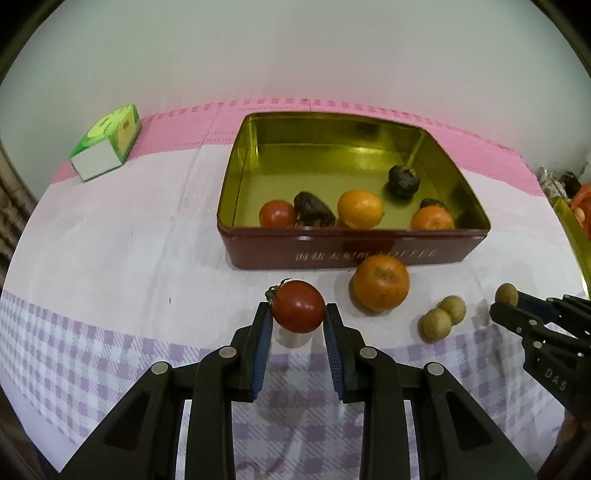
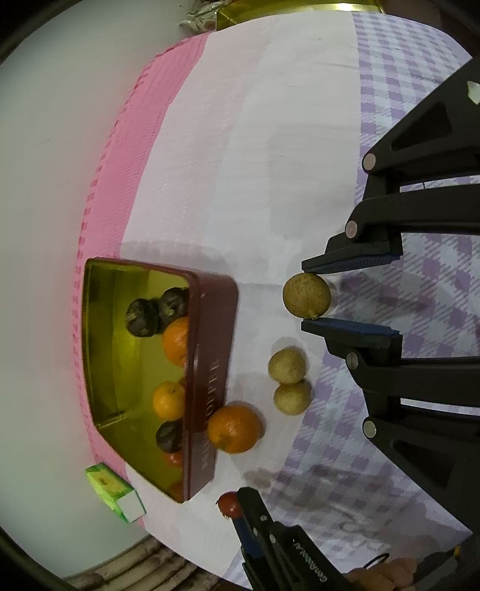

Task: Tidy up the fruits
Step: 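Grasp the red tomato with the left gripper and lift it, then carry the tomato in the left gripper over the tin while the right carries its fruit there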

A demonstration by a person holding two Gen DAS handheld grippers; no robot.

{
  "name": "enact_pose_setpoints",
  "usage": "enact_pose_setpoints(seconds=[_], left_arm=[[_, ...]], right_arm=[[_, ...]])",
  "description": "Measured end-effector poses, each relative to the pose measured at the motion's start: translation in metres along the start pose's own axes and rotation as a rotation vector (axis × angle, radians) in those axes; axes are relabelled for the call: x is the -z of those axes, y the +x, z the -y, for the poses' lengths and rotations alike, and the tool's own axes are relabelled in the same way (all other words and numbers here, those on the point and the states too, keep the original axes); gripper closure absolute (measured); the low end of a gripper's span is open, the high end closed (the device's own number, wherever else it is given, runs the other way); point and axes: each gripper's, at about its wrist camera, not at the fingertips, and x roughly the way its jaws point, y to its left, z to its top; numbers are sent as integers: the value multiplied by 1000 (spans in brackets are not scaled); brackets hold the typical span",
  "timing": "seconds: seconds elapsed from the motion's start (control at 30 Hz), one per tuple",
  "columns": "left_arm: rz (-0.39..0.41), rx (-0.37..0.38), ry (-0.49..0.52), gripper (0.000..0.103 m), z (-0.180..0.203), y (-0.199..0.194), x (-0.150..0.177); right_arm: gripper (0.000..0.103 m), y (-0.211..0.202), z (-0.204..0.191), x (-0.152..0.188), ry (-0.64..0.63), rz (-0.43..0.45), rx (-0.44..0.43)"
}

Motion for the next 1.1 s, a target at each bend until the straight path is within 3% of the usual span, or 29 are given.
enact_pose_setpoints(seconds=[0.47,1.1], left_arm=[[57,4,-4,74,-4,-12,-42],[22,-2,3,74,-8,25,-78]], right_arm=[[80,-19,-4,-48,-18,64,-36],[80,19,-15,-90,-54,28,-55]])
